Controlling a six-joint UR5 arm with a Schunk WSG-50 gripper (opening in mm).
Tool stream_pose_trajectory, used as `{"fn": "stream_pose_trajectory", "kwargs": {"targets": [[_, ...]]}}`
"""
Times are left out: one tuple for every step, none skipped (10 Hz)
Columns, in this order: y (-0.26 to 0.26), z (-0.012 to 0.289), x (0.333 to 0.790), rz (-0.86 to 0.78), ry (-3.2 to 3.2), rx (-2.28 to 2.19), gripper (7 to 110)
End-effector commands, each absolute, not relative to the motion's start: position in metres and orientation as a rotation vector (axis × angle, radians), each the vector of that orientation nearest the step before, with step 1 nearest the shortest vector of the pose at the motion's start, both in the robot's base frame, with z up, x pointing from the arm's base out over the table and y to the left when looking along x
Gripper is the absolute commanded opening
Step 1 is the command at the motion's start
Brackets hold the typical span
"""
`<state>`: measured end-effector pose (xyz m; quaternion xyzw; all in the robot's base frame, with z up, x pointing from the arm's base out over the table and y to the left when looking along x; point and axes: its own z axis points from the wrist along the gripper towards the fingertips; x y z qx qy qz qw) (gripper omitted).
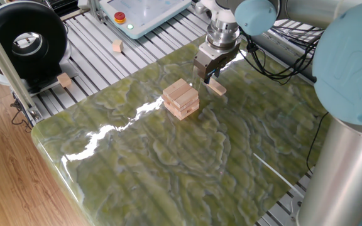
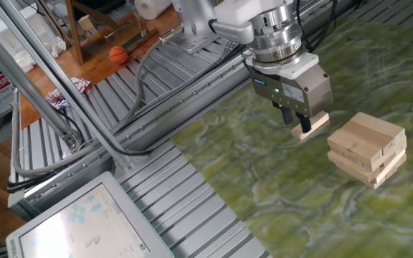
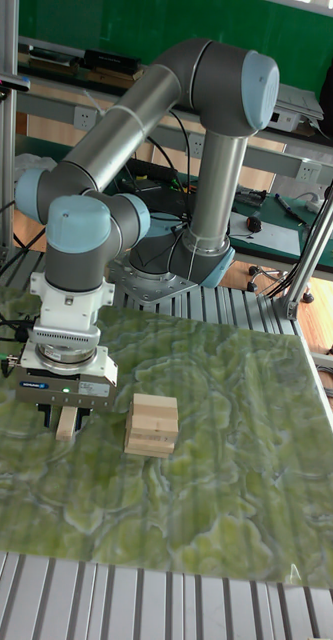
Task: Play Jenga
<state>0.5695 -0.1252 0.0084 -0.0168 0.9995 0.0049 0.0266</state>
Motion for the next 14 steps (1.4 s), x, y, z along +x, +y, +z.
{"fn": "stream_pose_trajectory", "kwargs": {"targets": [[-0.124, 0.028, 0.57, 0.023, 3.08, -0.065, 44], [-0.125, 0.034, 0.572, 0.008, 3.072, -0.084, 44], [-0.123, 0.041, 0.574, 0.01, 3.067, -0.098, 44], [-0.119, 0.05, 0.575, 0.023, 3.067, -0.105, 44], [-0.117, 0.062, 0.574, 0.017, 3.071, -0.107, 44], [-0.113, 0.077, 0.572, 0.008, 3.08, -0.091, 44], [-0.104, 0.093, 0.572, 0.023, 3.081, -0.077, 44], [-0.093, 0.11, 0.57, 0.033, 3.089, -0.058, 44], [-0.083, 0.125, 0.571, 0.029, 3.089, -0.037, 44], [-0.076, 0.136, 0.572, 0.018, 3.085, -0.006, 22], [-0.077, 0.147, 0.57, -0.038, 3.083, 0.006, 22], [-0.073, 0.156, 0.571, -0.065, 3.065, 0.031, 22], [-0.063, 0.167, 0.569, -0.063, 3.061, 0.077, 22], [-0.055, 0.176, 0.566, -0.071, 3.051, 0.104, 22]]}}
